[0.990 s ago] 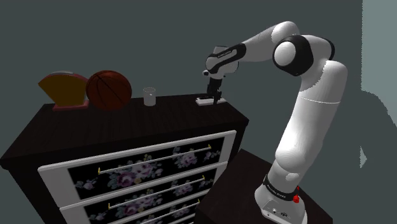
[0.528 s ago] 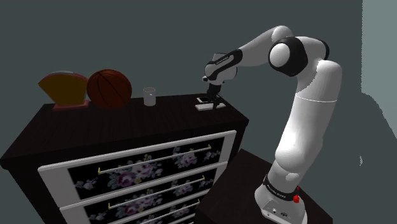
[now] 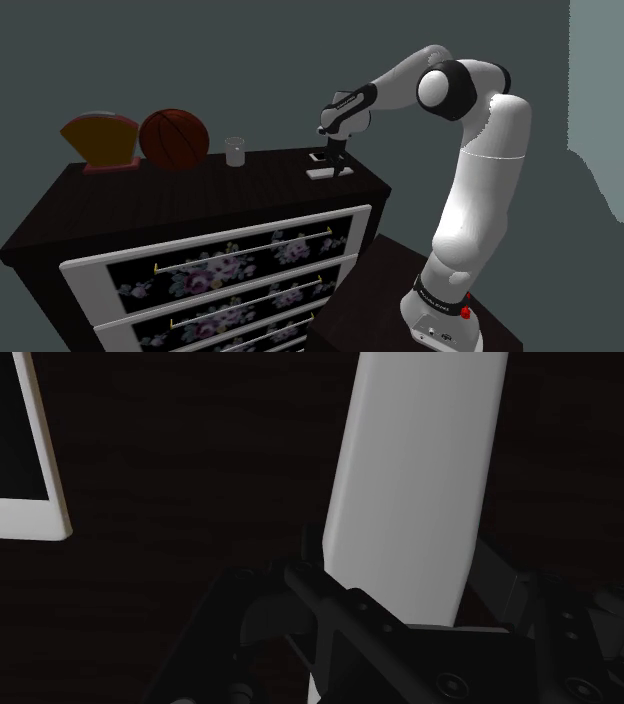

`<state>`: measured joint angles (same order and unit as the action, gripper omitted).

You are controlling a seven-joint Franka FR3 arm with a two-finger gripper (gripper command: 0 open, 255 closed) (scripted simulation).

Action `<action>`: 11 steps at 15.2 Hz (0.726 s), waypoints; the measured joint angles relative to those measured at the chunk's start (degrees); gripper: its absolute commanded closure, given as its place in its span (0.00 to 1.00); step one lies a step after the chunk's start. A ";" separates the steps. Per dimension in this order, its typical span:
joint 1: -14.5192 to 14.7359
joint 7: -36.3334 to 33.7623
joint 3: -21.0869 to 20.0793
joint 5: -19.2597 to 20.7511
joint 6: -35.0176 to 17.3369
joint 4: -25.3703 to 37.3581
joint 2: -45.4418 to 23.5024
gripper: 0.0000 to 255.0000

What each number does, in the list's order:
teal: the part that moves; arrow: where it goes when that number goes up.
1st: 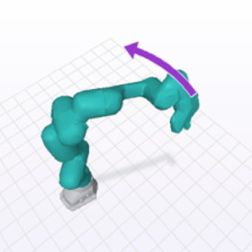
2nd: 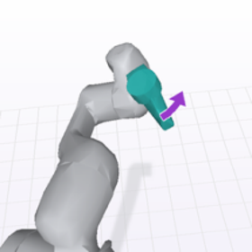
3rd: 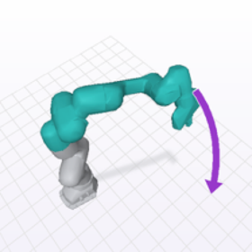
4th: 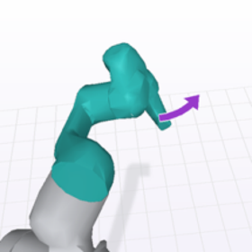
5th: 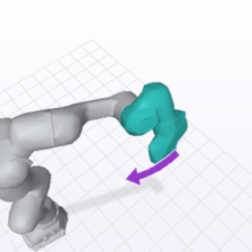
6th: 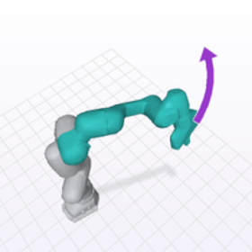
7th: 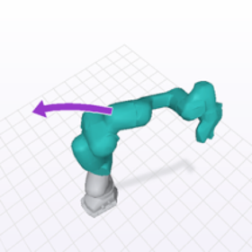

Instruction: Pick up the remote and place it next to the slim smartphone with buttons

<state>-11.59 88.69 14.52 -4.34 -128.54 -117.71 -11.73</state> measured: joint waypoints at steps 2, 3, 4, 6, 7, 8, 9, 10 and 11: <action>0.00 0.01 0.00 -0.01 -0.05 -0.01 -0.03 1.00; 0.00 0.01 0.00 -0.01 -0.05 -0.01 -0.03 0.00; 0.00 0.01 0.00 -0.01 -0.06 -0.01 -0.03 0.00; 0.00 0.01 0.00 -0.01 -0.06 -0.01 -0.02 0.00; 0.00 0.01 0.00 -0.01 -0.06 -0.01 -0.02 0.00; 0.00 0.01 0.00 -0.01 -0.06 -0.01 -0.02 0.00; 0.00 0.01 0.00 -0.01 -0.06 -0.01 -0.02 0.00; -0.01 -0.04 0.09 0.21 0.68 0.14 0.61 0.00; 0.06 -0.25 0.11 0.40 1.91 0.93 1.10 0.00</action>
<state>-11.53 88.44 14.63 -3.94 -126.63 -116.78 -10.63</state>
